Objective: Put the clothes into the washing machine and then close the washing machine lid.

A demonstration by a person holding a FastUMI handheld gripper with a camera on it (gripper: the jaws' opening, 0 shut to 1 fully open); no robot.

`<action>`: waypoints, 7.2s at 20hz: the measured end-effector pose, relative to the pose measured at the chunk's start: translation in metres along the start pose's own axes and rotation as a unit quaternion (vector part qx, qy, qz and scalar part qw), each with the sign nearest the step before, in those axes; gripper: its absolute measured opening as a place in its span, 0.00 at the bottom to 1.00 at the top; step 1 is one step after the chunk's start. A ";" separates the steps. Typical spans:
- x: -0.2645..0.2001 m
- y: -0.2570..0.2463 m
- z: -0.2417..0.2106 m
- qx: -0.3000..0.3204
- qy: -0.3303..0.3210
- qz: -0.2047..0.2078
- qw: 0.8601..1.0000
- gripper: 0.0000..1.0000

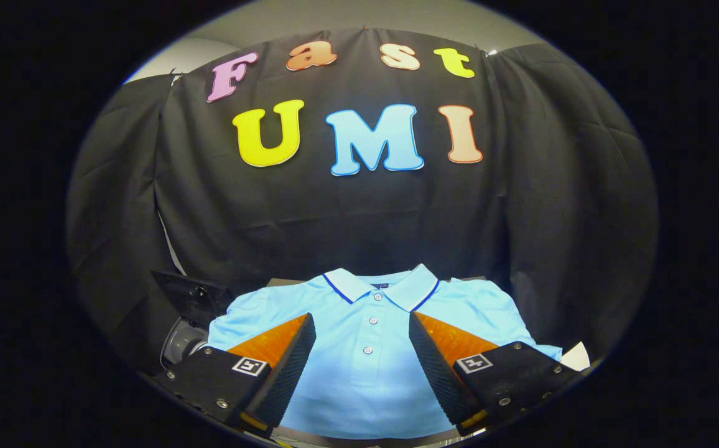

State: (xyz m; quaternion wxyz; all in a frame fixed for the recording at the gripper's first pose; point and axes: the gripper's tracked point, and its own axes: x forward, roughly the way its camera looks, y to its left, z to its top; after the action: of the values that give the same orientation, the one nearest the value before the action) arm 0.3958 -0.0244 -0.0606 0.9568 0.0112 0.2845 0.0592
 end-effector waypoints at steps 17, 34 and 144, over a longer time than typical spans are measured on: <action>0.041 -0.003 -0.049 -0.029 0.123 0.001 0.992 0.94; 0.037 0.004 -0.033 0.061 0.066 0.088 0.992 0.00; 0.078 0.417 -0.049 -0.026 -0.147 0.104 0.983 0.94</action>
State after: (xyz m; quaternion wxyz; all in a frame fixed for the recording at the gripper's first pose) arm 0.3892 0.3984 -0.1206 0.9767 0.0247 0.1369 0.1636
